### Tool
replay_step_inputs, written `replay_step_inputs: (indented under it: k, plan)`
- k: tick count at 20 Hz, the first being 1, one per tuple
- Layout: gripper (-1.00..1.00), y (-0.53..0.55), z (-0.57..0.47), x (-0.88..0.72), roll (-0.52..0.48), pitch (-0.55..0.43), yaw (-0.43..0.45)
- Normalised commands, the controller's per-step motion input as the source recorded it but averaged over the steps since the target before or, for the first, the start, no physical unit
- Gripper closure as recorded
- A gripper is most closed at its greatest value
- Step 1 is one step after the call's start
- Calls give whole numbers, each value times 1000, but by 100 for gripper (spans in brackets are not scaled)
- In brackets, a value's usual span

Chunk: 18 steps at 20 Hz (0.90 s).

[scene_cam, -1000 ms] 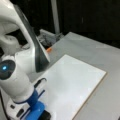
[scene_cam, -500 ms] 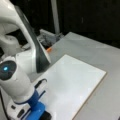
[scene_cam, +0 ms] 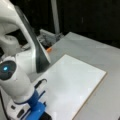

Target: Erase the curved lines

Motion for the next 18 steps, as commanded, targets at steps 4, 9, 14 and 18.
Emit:
replay_step_inputs:
  k: [4, 9, 14, 18]
  plan:
    - [-100, -78, 69, 61, 83, -35, -45]
    - [-100, -48, 132, 29, 67, -5, -56]
    - [-100, -33, 77, 2, 72, 16, -54]
    - [-100, -28, 27, -12, 77, 30, -54]
